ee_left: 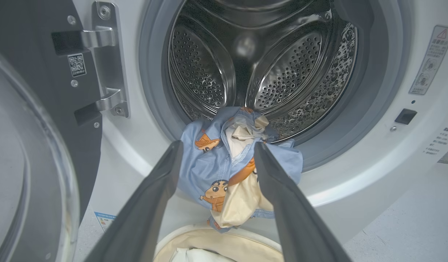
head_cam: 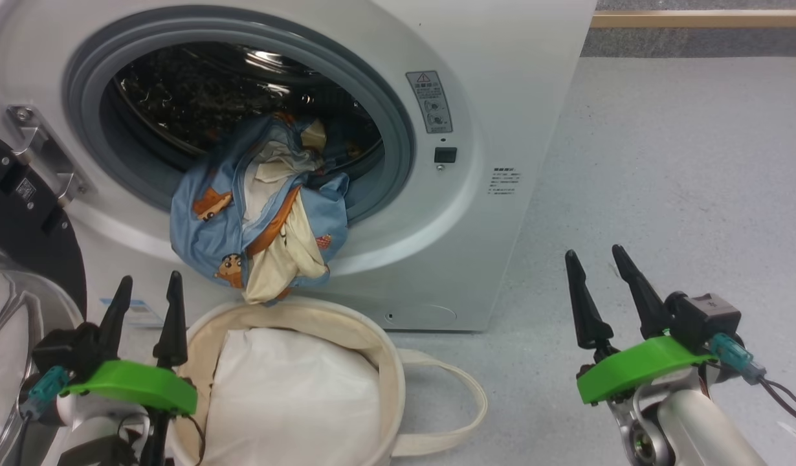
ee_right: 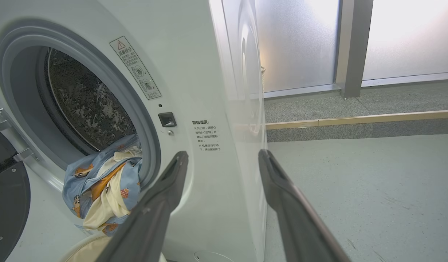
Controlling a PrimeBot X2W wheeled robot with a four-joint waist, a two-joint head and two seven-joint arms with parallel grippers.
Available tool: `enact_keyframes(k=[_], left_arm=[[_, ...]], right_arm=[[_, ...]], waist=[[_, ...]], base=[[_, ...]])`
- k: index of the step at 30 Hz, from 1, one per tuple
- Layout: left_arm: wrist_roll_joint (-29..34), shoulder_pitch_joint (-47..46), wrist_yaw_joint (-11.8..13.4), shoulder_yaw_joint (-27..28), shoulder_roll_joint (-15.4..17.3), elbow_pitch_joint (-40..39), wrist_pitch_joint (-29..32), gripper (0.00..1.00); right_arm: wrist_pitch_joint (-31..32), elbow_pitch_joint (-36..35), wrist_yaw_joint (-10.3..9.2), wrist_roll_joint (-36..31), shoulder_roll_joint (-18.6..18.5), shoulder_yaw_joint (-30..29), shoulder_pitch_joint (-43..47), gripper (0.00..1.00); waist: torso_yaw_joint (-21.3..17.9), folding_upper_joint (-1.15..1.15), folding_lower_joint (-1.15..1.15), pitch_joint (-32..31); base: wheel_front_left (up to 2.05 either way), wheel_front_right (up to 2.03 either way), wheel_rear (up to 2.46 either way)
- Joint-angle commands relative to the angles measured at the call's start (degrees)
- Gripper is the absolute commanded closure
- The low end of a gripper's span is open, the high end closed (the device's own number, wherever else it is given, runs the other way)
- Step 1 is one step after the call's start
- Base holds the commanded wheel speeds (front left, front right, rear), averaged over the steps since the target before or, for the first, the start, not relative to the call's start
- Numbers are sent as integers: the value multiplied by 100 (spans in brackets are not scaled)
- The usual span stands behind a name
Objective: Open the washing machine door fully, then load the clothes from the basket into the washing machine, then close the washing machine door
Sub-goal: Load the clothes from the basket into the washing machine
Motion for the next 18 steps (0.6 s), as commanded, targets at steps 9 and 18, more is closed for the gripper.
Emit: enact_keyframes(k=[9,18], left_arm=[[25,-114,-33,215,58,53,-69,0],[-355,-566,-33,-166,92,1254,-69,0]], right_arm=[[-71,-157,2,10,-25,113,-147,0],[-71,-208,2,-40,27,79,-250,0]], waist=[[-36,0,0,103],[-185,0,0,500]], base=[[0,0,0],[0,0,0]])
